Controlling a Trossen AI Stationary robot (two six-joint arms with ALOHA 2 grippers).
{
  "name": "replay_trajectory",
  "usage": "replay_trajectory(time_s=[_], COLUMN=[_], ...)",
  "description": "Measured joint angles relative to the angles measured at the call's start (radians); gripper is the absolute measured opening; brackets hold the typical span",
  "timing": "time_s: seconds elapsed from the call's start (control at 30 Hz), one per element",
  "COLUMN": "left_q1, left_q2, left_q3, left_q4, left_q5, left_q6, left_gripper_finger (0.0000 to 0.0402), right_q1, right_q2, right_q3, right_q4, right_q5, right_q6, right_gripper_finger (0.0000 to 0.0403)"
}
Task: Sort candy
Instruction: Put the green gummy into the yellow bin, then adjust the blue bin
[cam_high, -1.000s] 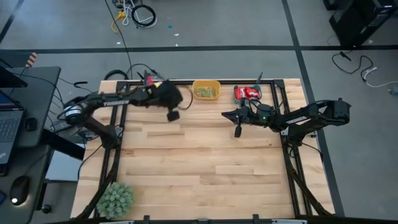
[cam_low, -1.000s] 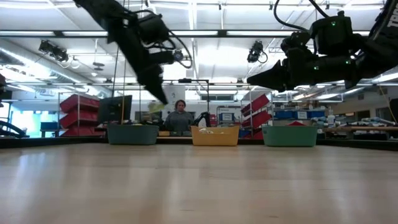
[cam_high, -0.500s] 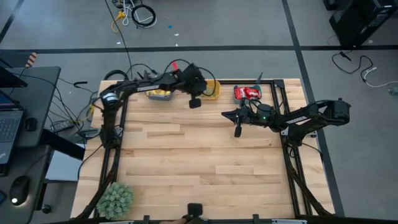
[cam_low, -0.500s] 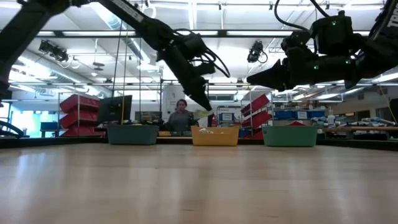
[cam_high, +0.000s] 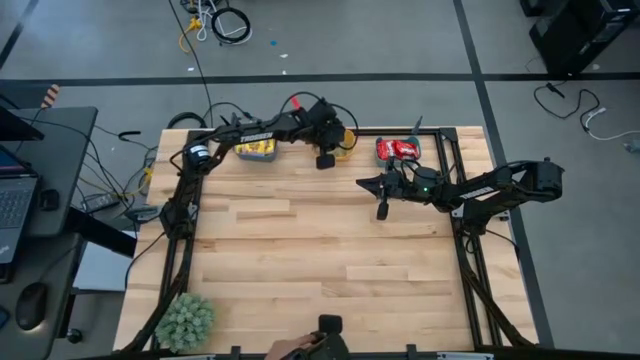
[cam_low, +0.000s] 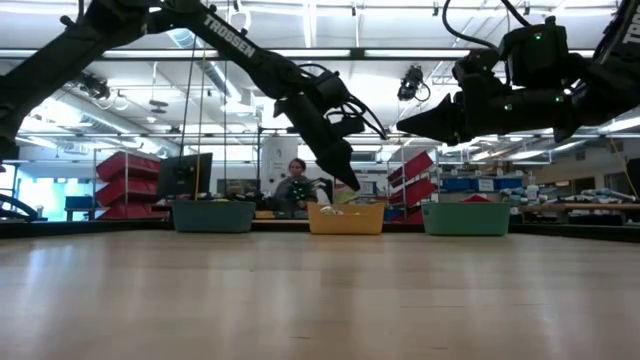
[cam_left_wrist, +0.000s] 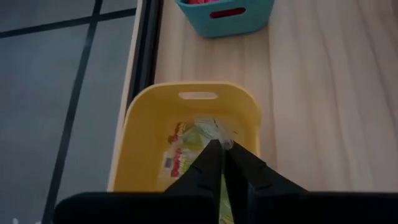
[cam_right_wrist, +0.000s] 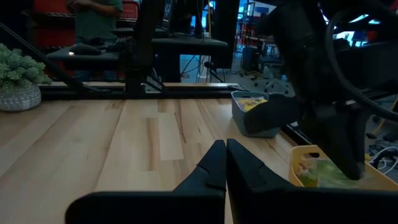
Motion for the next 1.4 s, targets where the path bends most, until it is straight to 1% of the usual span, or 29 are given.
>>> replay_trajectory(time_s=[0.17,0.4,0.43,0.5,0.53,0.6,0.63,0.7,0.73,0.8,0.83,0.93,1.03,1.13,1.2,1.3,1.4], left_q1=[0.000,0.005,0.005,0.005,0.005,0.006,0.010,0.018,0.025,0.039,0.044,0.050,0.043,0.042,0.047,0.053,0.064], left_q2=[0.000,0.000,0.000,0.000,-0.006,-0.028,-0.045,-0.080,-0.092,-0.105,-0.106,-0.106,-0.110,-0.112,-0.126,-0.176,-0.251], left_q3=[0.027,0.028,0.028,0.028,0.028,0.027,0.027,0.027,0.027,0.025,0.024,0.021,-0.014,-0.087,-0.145,-0.239,-0.357], left_q4=[-0.025,-0.026,-0.026,-0.026,-0.030,-0.033,-0.028,0.006,0.026,0.053,0.065,0.098,0.223,0.376,0.473,0.579,0.638], left_q5=[-0.004,0.000,-0.020,-0.090,-0.106,-0.096,-0.068,0.019,0.068,0.153,0.174,0.195,0.209,0.260,0.297,0.307,0.310], left_q6=[0.019,0.020,0.020,0.022,0.022,0.021,0.016,-0.017,-0.044,-0.094,-0.112,-0.133,-0.147,-0.210,-0.236,-0.245,-0.246], left_gripper_finger=[0.0056,0.0111,0.0116,0.0118,0.0114,0.0088,0.0067,0.0023,0.0012,0.0008,0.0005,0.0003,0.0002,0.0001,0.0001,0.0001,0.0001], right_q1=[0.000,0.000,0.000,0.000,0.000,-0.003,-0.009,-0.027,-0.040,-0.068,-0.081,-0.114,-0.126,-0.126,-0.127,-0.141,-0.169], right_q2=[0.000,0.000,0.000,0.000,0.000,0.000,0.000,0.000,0.000,-0.001,-0.001,-0.001,-0.001,-0.001,-0.001,-0.004,-0.036], right_q3=[0.000,0.000,0.000,0.000,0.000,0.000,0.000,0.000,0.000,0.003,0.009,0.046,0.101,0.156,0.189,0.228,0.258], right_q4=[0.000,0.000,0.000,0.000,0.000,0.000,-0.001,-0.004,-0.007,-0.030,-0.060,-0.190,-0.312,-0.389,-0.437,-0.519,-0.670], right_q5=[0.000,0.000,0.000,0.019,0.045,0.120,0.152,0.180,0.181,0.183,0.183,0.184,0.184,0.183,0.158,0.109,0.106], right_q6=[0.000,0.001,0.006,0.018,0.028,0.051,0.060,0.085,0.104,0.151,0.173,0.217,0.202,0.129,0.069,0.017,0.010], right_gripper_finger=[0.0000,0.0000,0.0000,0.0000,0.0000,0.0000,0.0000,0.0000,0.0000,0.0000,0.0000,0.0000,0.0000,0.0000,0.0000,0.0000,0.0000])
